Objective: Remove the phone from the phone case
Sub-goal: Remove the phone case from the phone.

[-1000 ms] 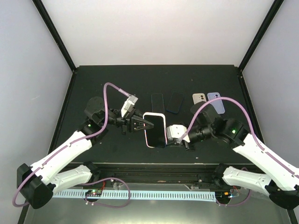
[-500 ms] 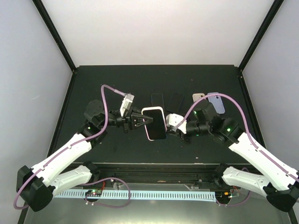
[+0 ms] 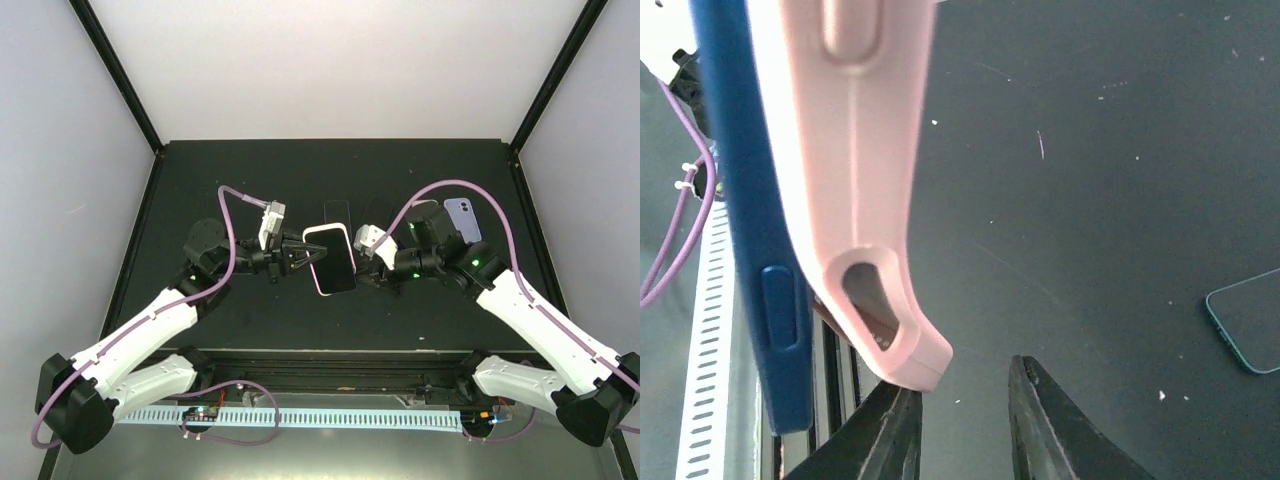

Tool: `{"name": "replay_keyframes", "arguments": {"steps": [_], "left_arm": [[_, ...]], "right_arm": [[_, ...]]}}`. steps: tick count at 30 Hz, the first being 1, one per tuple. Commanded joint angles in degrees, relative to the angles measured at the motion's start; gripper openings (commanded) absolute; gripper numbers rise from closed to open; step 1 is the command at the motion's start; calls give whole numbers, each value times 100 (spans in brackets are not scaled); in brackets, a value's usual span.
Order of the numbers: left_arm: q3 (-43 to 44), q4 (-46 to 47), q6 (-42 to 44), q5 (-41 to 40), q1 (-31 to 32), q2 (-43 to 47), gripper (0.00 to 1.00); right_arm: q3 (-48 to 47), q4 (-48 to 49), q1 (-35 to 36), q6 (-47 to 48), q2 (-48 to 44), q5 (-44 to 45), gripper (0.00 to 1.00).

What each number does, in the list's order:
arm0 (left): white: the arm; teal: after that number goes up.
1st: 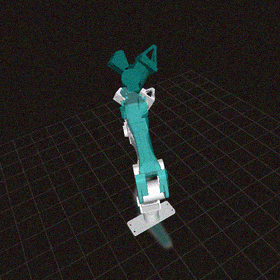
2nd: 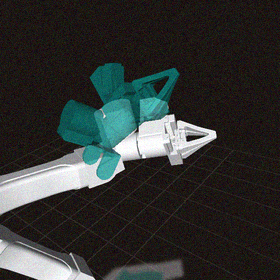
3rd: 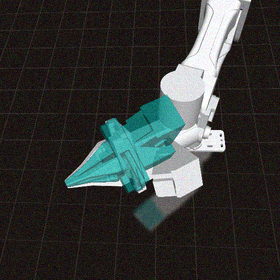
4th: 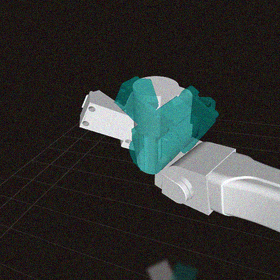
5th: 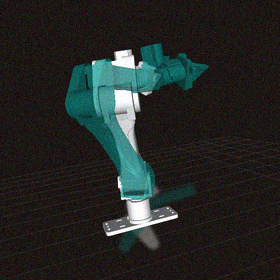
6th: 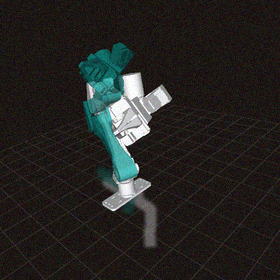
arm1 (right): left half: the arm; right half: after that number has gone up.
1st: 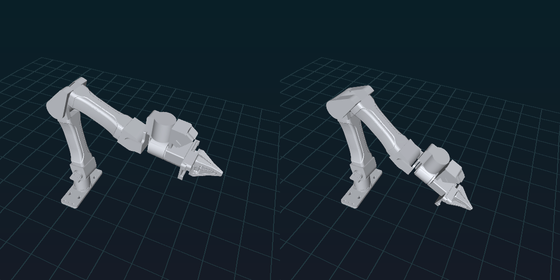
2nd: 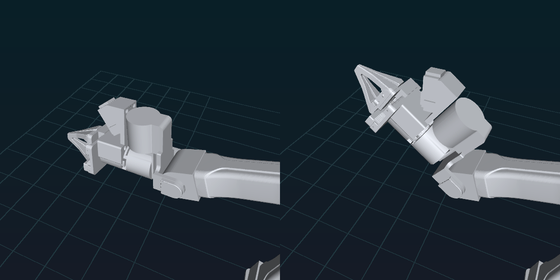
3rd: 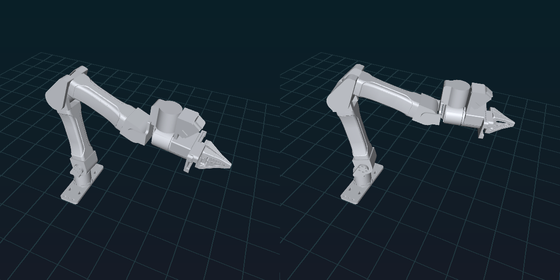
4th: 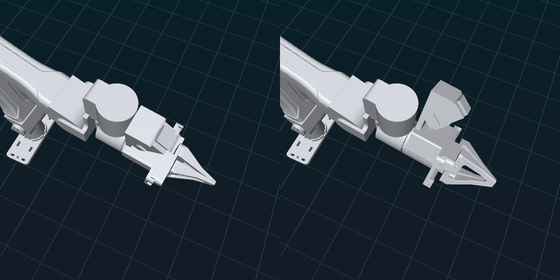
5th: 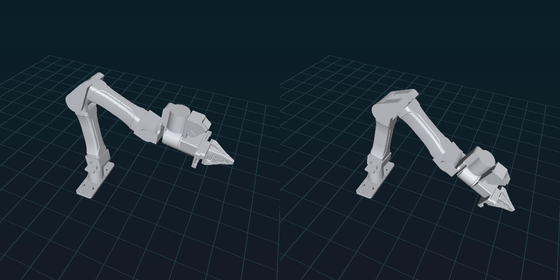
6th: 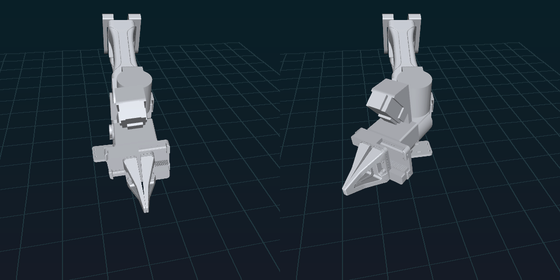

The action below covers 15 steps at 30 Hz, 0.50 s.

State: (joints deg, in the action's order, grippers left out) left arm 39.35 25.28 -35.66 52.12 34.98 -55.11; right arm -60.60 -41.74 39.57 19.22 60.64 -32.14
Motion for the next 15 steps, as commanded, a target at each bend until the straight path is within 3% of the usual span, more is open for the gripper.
{"name": "replay_keyframes", "arguments": {"steps": [1,7,15], "left_arm": [[-14,261,-463,1192,290,161,2],[-134,103,-199,1004,290,71,2],[-408,935,-701,1060,300,-129,2]], "right_arm": [[-68,1461,-172,-414,176,446,26],[-180,1435,-176,-614,191,187,31],[-234,1764,-247,-854,194,57,33]]}}
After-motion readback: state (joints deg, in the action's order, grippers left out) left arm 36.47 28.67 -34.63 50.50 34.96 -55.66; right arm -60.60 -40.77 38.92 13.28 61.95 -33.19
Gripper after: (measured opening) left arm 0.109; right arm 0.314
